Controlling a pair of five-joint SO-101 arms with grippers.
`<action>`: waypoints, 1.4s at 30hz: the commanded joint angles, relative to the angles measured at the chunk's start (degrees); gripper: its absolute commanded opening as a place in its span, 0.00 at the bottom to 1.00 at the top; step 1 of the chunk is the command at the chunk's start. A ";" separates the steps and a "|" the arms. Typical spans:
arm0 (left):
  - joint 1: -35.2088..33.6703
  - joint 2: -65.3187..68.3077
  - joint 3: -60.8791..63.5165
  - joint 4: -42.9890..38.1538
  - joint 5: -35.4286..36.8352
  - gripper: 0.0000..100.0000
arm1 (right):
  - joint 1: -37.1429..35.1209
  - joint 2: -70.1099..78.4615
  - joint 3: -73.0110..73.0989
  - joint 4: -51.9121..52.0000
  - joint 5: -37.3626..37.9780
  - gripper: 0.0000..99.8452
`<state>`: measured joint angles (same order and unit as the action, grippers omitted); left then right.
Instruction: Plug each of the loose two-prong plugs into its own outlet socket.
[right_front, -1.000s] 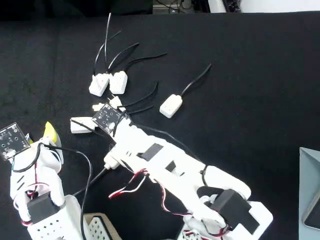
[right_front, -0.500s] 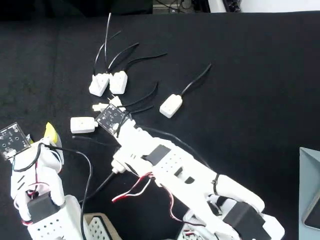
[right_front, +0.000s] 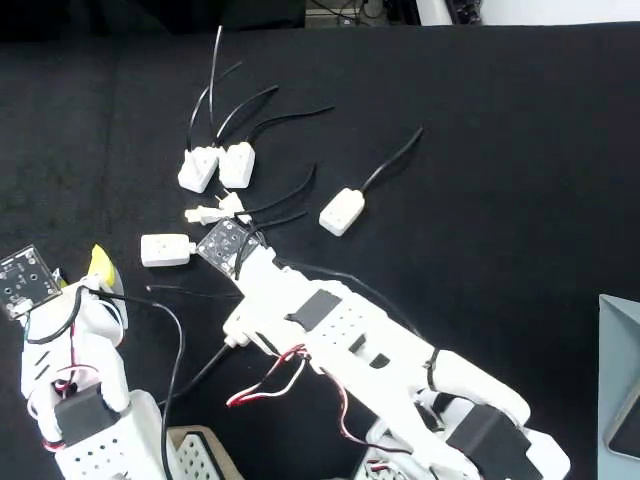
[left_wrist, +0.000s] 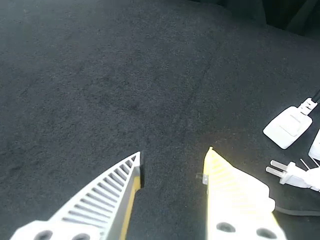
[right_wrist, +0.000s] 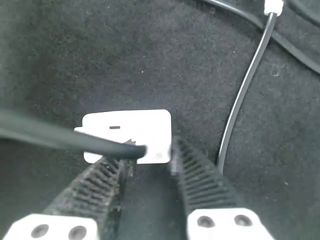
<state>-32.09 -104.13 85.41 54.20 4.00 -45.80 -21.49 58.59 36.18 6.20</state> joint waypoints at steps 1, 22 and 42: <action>-0.40 -0.18 -0.31 -1.14 -0.44 0.21 | 0.62 -2.24 -3.82 0.00 -0.18 0.06; -0.31 -0.18 -0.31 -1.23 -0.53 0.21 | 0.53 -1.80 -7.08 0.26 -4.31 0.13; -0.22 -0.18 -0.22 -1.05 -0.62 0.21 | 3.43 -1.63 1.98 -10.11 1.67 0.01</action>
<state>-32.09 -104.13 85.41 54.20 3.82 -43.34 -22.11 60.44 26.86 7.34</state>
